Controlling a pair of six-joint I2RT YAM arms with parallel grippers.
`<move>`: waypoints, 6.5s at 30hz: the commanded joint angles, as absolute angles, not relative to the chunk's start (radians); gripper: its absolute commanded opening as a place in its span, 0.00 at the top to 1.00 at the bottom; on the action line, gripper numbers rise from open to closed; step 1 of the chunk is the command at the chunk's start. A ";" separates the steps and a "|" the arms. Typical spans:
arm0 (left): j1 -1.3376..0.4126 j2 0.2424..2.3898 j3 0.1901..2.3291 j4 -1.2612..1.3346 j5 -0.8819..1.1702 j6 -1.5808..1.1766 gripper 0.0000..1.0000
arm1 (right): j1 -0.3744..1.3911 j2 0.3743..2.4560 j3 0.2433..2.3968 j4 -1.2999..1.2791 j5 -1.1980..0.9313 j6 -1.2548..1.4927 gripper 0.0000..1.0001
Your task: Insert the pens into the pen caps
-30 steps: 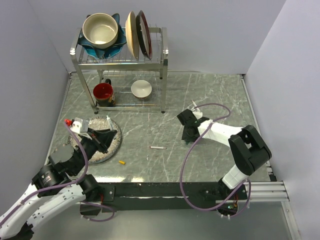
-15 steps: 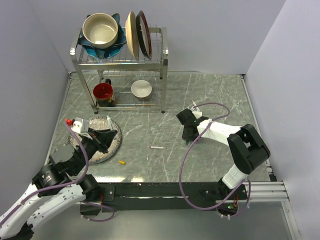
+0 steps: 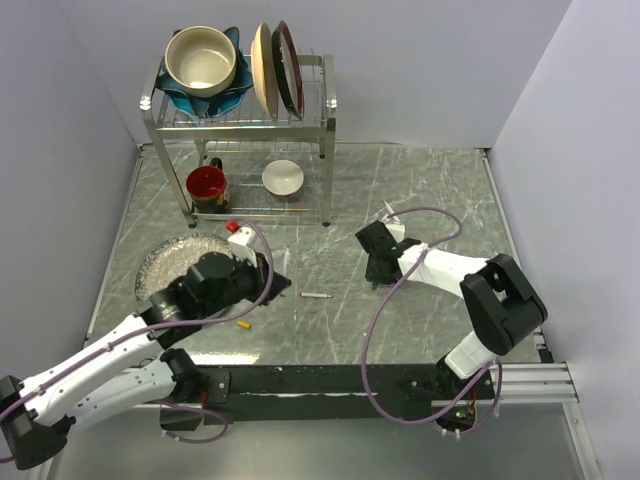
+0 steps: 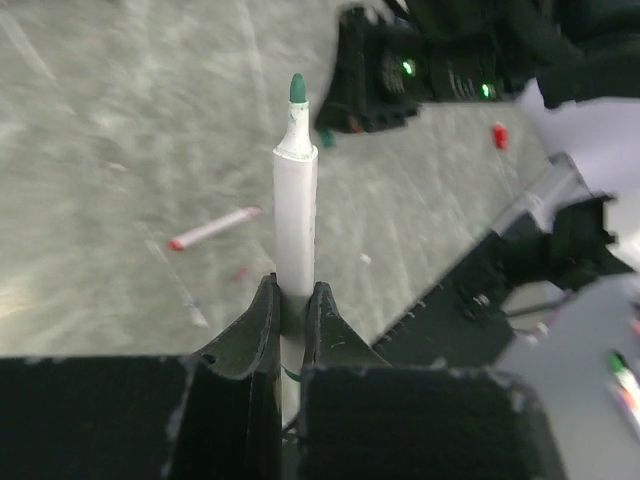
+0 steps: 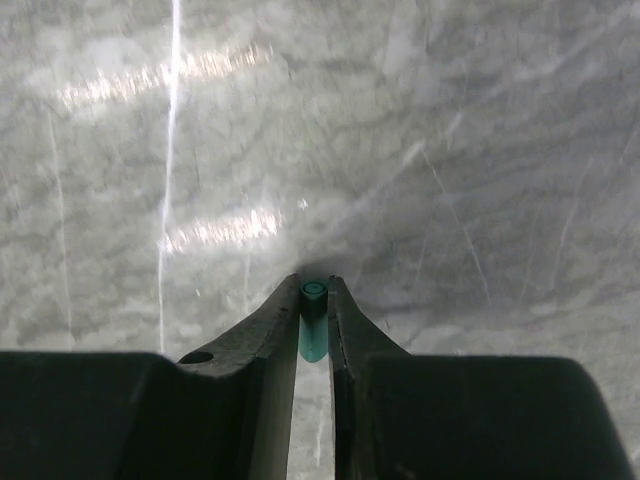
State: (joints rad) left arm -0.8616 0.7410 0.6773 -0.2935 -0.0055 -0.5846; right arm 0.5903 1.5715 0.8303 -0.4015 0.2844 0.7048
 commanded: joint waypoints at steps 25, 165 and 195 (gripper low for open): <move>-0.920 1.054 0.273 0.847 0.379 -0.996 0.99 | 0.718 0.876 0.652 -0.101 0.003 0.882 1.00; -0.965 0.690 0.285 0.640 0.538 -0.735 0.99 | 1.074 0.867 0.801 0.199 -0.179 0.667 0.67; -0.965 0.759 0.367 0.541 0.133 -0.667 0.99 | 1.381 0.957 0.706 -0.035 0.324 0.828 1.00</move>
